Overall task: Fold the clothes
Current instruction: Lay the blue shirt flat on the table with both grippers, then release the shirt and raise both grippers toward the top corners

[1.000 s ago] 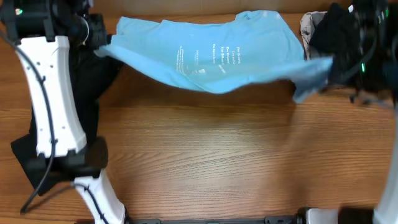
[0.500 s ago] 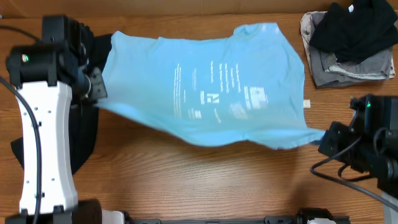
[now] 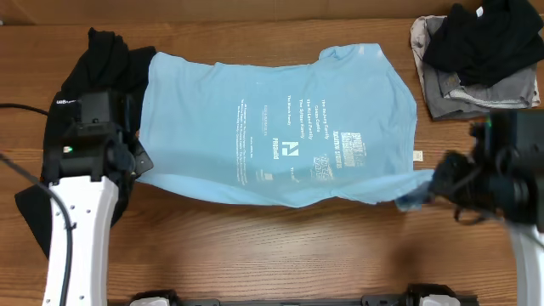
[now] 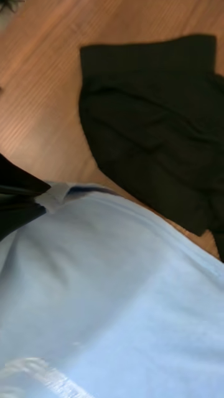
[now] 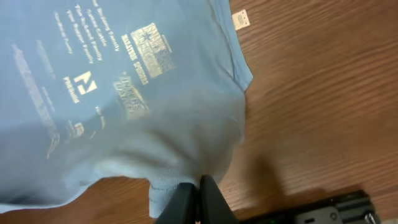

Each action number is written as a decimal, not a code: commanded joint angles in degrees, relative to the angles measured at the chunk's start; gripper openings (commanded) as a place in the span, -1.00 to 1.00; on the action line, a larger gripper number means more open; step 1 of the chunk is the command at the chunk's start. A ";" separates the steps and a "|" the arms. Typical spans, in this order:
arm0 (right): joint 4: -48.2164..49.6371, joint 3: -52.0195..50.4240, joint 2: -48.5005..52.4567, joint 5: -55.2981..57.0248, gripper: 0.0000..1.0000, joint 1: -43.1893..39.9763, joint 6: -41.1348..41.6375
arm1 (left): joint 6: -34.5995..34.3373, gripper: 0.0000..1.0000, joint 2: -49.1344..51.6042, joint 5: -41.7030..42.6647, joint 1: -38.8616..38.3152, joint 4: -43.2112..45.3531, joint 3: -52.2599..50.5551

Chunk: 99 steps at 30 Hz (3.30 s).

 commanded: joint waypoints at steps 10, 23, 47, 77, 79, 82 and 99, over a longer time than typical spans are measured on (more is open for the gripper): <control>14.08 -0.11 17.62 -0.50 -0.92 -0.04 -6.54 | -2.40 -0.91 10.97 -1.49 1.53 15.52 -3.89; 24.52 -7.50 29.55 0.13 -0.92 -0.11 -9.42 | -2.38 -0.92 26.60 1.11 1.51 26.34 -3.89; 40.22 -9.86 29.68 -0.33 0.50 -0.11 -10.86 | 5.25 1.00 29.44 1.53 1.55 28.96 0.59; 13.75 26.91 31.98 -8.85 0.76 -0.02 -16.20 | 26.18 1.00 55.34 23.78 1.53 29.24 48.50; 12.76 26.91 32.89 -8.87 0.76 -0.02 -16.20 | 26.21 1.00 58.01 23.58 1.49 32.33 48.50; 11.89 26.91 34.27 -8.90 0.76 -0.02 -16.17 | 26.23 1.00 60.37 23.32 1.49 35.23 48.50; 12.44 26.53 35.56 -8.90 0.76 0.00 -16.17 | 27.67 0.88 69.29 18.95 1.44 41.59 48.50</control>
